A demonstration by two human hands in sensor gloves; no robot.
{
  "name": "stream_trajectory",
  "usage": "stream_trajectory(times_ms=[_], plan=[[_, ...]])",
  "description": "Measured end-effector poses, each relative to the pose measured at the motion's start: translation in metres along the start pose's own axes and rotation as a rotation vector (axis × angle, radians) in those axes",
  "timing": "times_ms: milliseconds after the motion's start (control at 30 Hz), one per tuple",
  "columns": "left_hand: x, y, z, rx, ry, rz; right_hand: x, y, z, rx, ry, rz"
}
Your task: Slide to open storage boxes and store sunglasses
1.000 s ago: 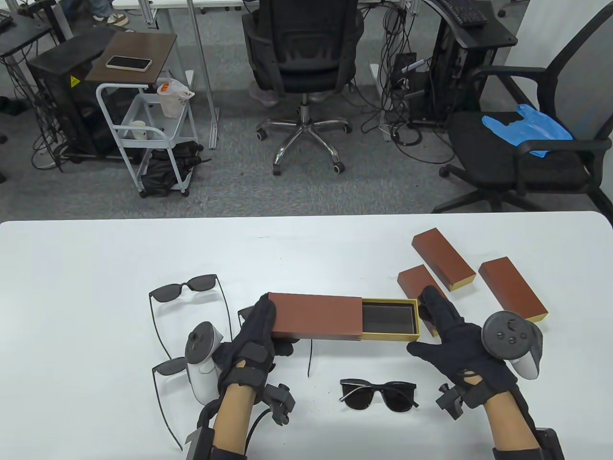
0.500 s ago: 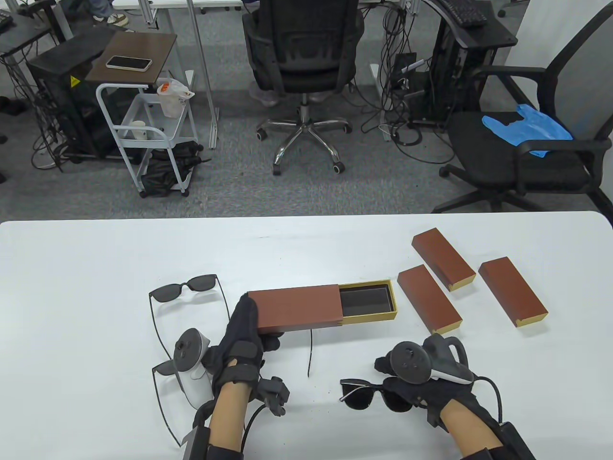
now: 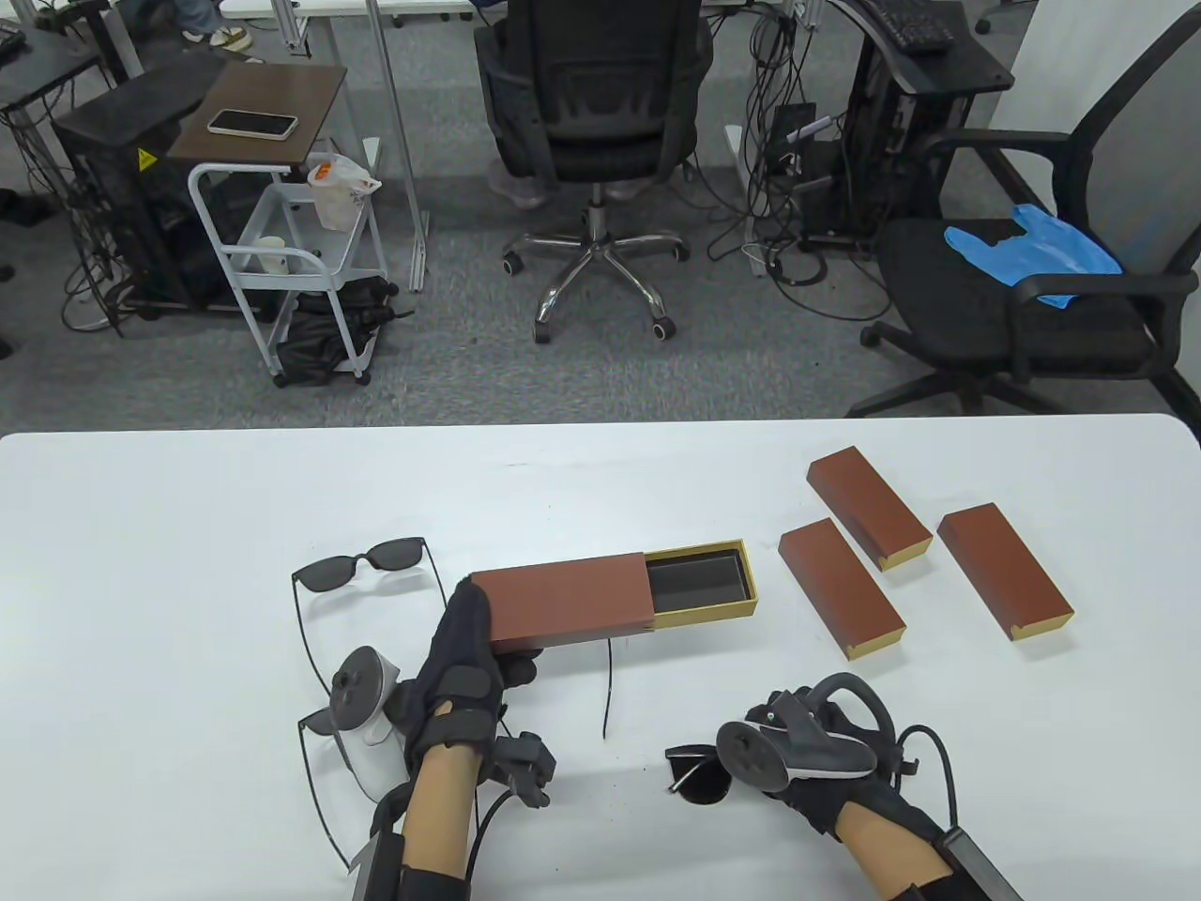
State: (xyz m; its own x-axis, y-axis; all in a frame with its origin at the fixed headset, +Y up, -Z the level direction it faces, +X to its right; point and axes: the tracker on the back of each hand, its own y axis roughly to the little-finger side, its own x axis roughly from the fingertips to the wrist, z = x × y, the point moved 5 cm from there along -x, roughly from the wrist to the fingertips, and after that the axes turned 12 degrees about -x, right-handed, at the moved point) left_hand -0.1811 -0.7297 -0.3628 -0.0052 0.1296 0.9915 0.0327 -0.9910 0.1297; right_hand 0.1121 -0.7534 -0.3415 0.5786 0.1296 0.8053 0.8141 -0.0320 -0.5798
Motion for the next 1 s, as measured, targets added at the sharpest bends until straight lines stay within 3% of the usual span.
stream_trajectory(times_ms=[133,300,433,567,700,833,1000], plan=[[0.0,0.001,-0.004,0.003,-0.014,-0.004,0.002,0.003,0.01,-0.039,0.043,-0.016],[-0.001,0.003,-0.008,0.007,-0.029,-0.013,0.011,0.005,0.05,-0.077,0.19,-0.011],[0.0,0.005,-0.011,0.007,-0.041,-0.019,0.021,0.007,0.096,-0.056,0.292,-0.012],[-0.001,0.006,-0.012,-0.007,-0.043,-0.022,0.036,0.019,0.157,-0.105,0.409,-0.058],[-0.001,0.01,-0.003,-0.007,-0.018,-0.034,0.046,0.025,0.201,-0.111,0.489,-0.107],[-0.002,0.014,0.009,-0.014,0.019,-0.042,0.044,0.026,0.223,0.015,0.5,-0.174],[-0.001,0.01,0.022,-0.013,0.086,-0.027,0.037,0.025,0.226,0.151,0.454,-0.229]])
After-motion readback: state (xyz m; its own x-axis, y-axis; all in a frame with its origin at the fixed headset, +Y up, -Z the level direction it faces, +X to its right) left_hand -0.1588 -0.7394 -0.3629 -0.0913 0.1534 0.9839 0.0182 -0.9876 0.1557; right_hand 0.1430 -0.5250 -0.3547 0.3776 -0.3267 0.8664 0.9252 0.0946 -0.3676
